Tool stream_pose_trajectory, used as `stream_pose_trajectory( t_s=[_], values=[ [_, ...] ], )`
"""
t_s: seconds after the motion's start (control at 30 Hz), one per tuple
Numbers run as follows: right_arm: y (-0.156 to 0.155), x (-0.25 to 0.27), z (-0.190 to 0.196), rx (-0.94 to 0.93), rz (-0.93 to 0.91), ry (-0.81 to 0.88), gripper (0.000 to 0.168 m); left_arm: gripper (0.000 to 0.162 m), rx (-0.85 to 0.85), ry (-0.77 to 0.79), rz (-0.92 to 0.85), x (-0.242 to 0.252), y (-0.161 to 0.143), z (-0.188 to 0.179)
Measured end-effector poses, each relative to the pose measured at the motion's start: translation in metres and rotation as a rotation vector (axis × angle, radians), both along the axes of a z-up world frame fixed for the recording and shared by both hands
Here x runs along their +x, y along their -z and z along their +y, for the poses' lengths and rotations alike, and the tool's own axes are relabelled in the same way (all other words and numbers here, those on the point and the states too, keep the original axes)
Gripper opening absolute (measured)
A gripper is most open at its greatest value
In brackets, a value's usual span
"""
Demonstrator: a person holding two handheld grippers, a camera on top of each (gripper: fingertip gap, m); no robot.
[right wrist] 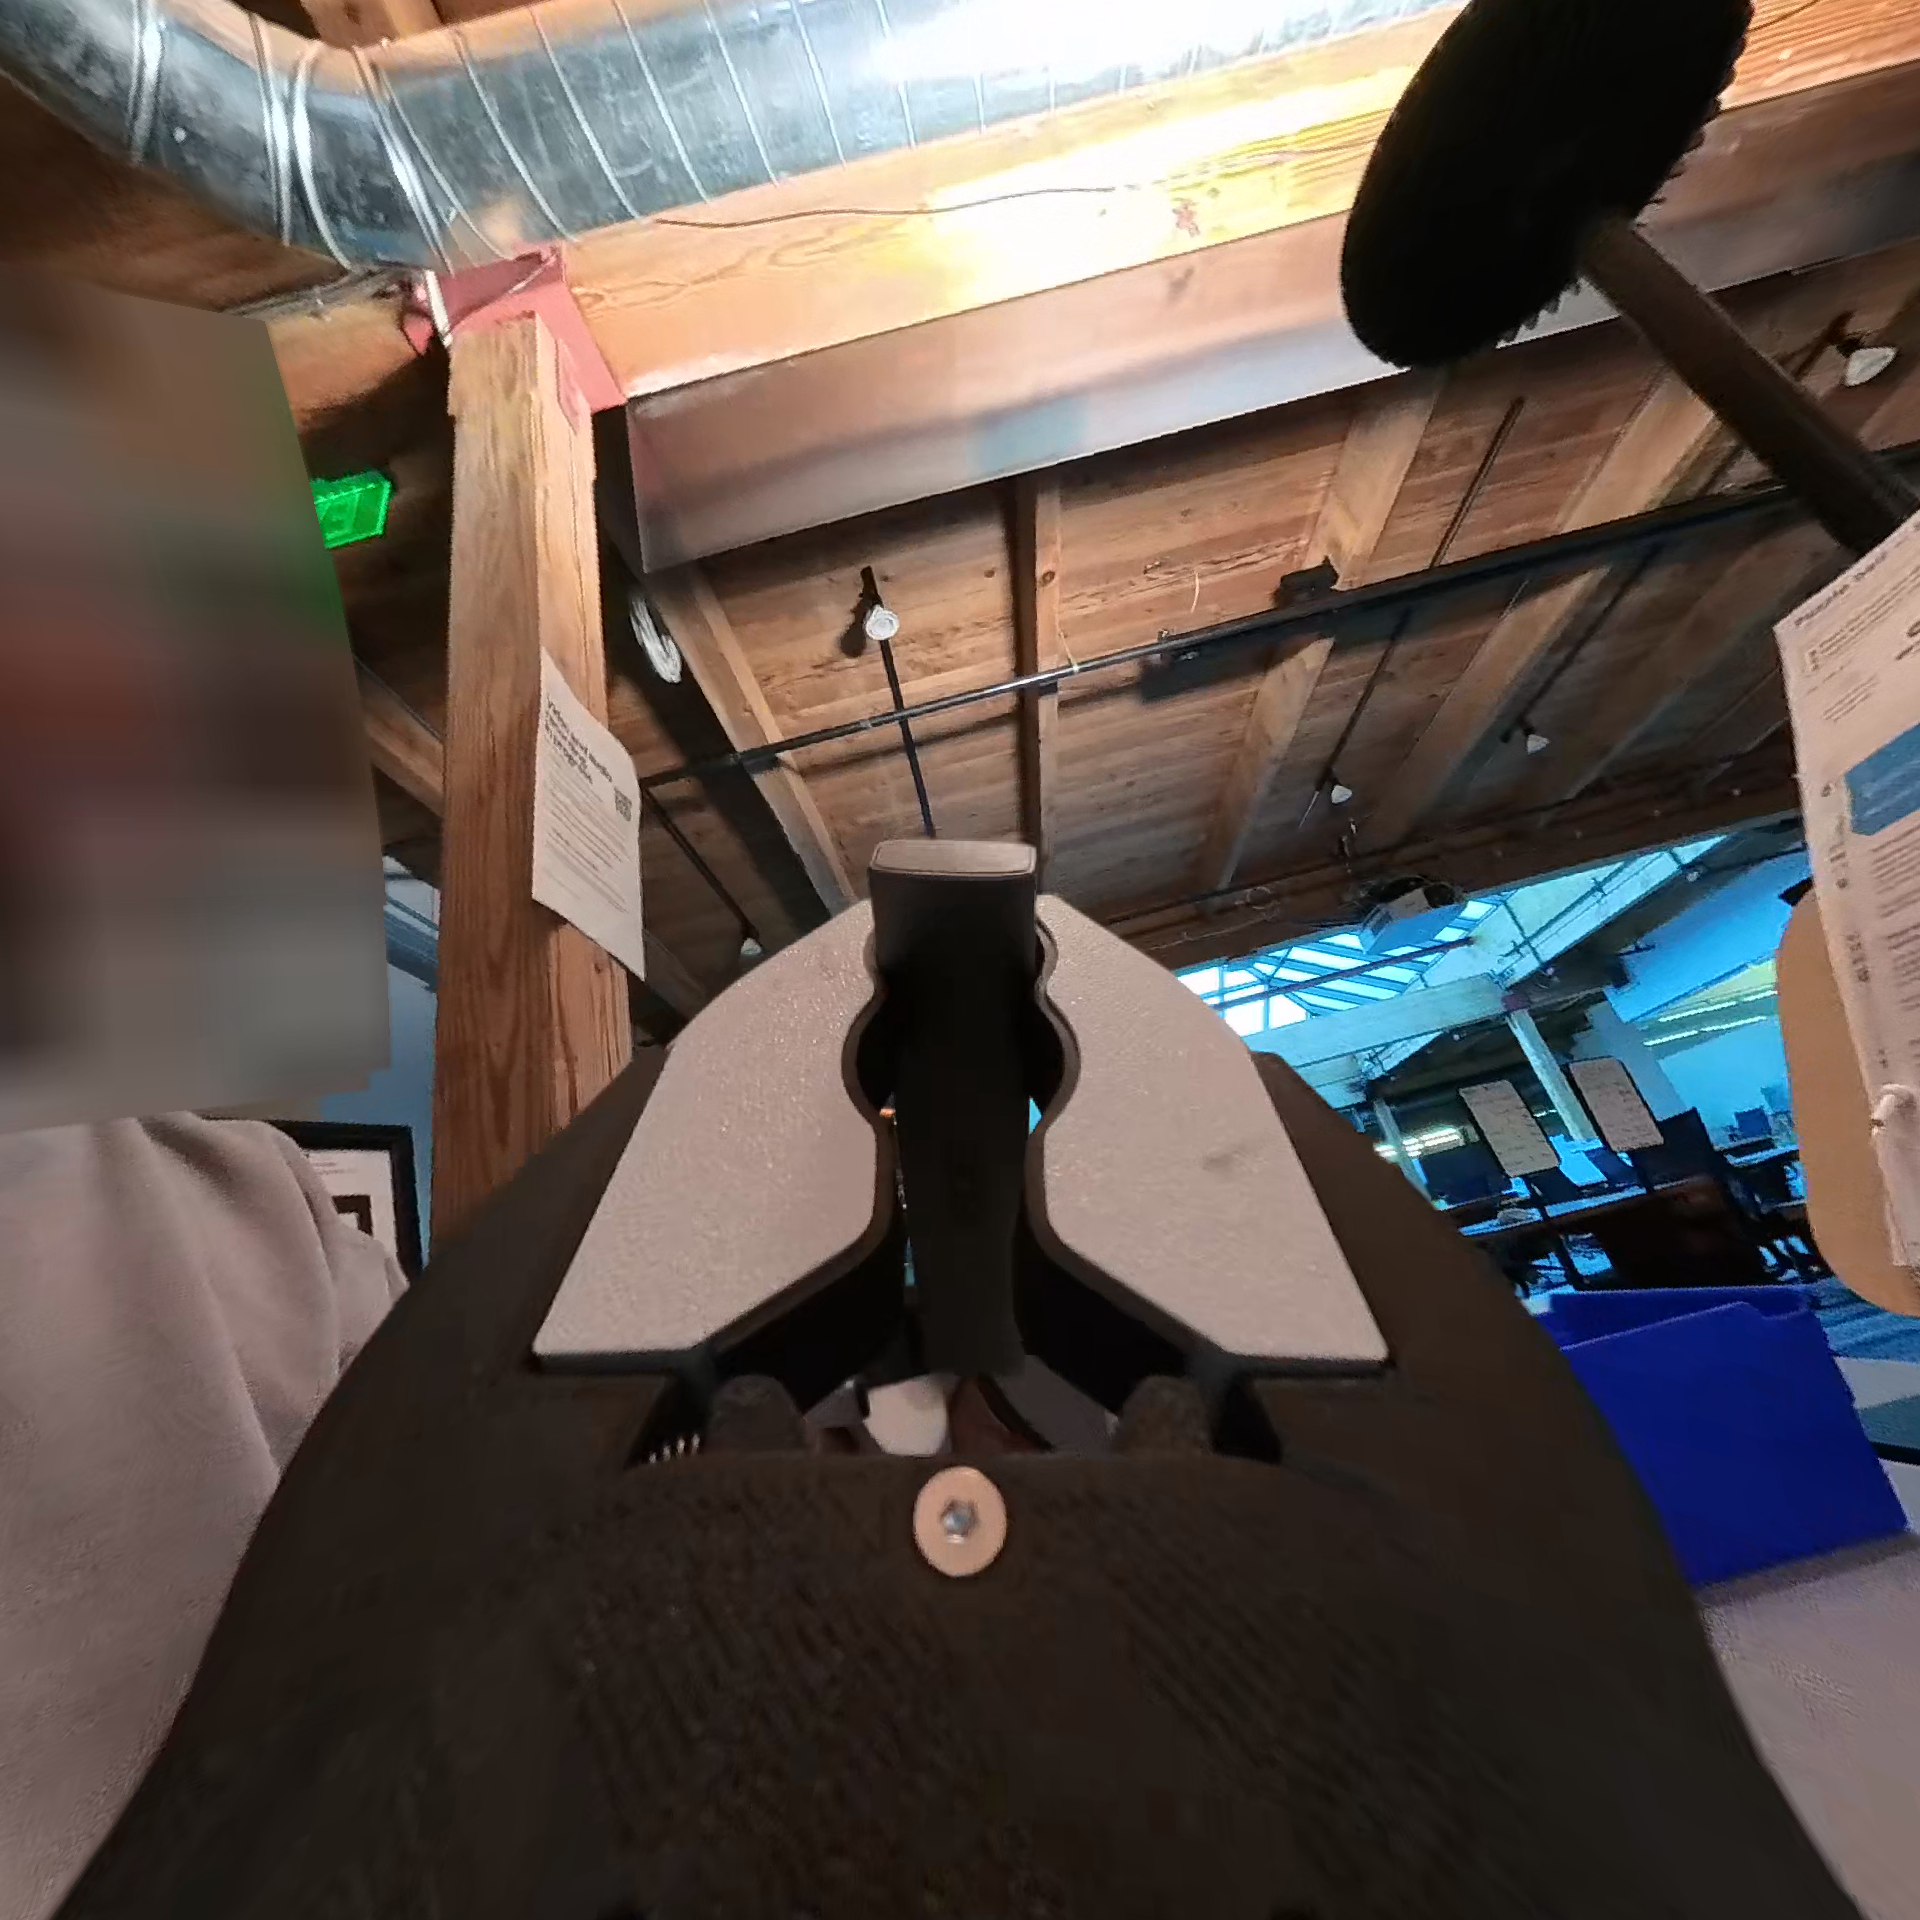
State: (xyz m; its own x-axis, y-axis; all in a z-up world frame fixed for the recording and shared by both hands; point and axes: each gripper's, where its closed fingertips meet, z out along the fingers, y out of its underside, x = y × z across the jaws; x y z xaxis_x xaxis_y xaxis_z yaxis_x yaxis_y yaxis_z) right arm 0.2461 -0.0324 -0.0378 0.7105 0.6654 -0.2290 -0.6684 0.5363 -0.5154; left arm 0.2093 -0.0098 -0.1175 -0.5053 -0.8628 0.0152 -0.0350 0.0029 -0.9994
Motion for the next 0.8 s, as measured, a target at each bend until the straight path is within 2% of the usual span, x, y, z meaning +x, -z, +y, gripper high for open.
stream_pose_trajectory(
  t_s=[0.1, 0.17, 0.2, 0.23, 0.3, 0.4, 0.53, 0.6, 0.7, 0.73, 0.77, 0.8],
  values=[
    [-0.001, -0.011, -0.003, 0.034, -0.045, -0.038, 0.020, 0.047, -0.048, 0.055, -0.020, 0.000, 0.002, -0.007],
    [-0.002, -0.019, -0.001, 0.043, -0.062, -0.078, 0.020, 0.043, -0.061, 0.134, -0.035, -0.004, 0.001, -0.014],
    [-0.001, -0.023, 0.000, 0.048, -0.069, -0.093, 0.020, 0.034, -0.069, 0.197, -0.032, -0.007, 0.002, -0.021],
    [-0.002, -0.027, 0.000, 0.064, -0.079, -0.115, 0.020, 0.032, -0.087, 0.269, -0.018, -0.012, 0.004, -0.028],
    [-0.002, -0.033, -0.002, 0.081, -0.096, -0.147, 0.020, 0.025, -0.162, 0.327, -0.003, -0.016, 0.002, -0.034],
    [-0.003, -0.040, -0.005, 0.096, -0.141, -0.137, 0.020, 0.026, -0.241, 0.323, -0.065, -0.020, -0.006, -0.033],
    [-0.003, -0.041, -0.007, 0.116, -0.135, -0.154, 0.020, 0.026, -0.190, 0.217, -0.164, -0.018, -0.009, -0.031],
    [-0.003, -0.039, -0.008, 0.128, -0.122, -0.155, 0.020, 0.029, -0.229, 0.199, -0.250, -0.023, -0.023, -0.026],
    [-0.002, -0.037, -0.009, 0.125, -0.118, -0.163, 0.020, 0.012, -0.245, 0.216, -0.231, -0.026, -0.026, -0.021],
    [0.000, -0.036, -0.008, 0.121, -0.126, -0.137, 0.020, 0.000, -0.235, 0.218, -0.218, -0.026, -0.026, -0.020],
    [-0.001, -0.037, -0.012, 0.149, -0.129, -0.141, 0.020, 0.005, -0.227, 0.206, -0.215, -0.025, -0.025, -0.018],
    [-0.003, -0.038, -0.017, 0.177, -0.121, -0.166, 0.020, 0.024, -0.225, 0.193, -0.224, -0.025, -0.025, -0.016]
  ],
)
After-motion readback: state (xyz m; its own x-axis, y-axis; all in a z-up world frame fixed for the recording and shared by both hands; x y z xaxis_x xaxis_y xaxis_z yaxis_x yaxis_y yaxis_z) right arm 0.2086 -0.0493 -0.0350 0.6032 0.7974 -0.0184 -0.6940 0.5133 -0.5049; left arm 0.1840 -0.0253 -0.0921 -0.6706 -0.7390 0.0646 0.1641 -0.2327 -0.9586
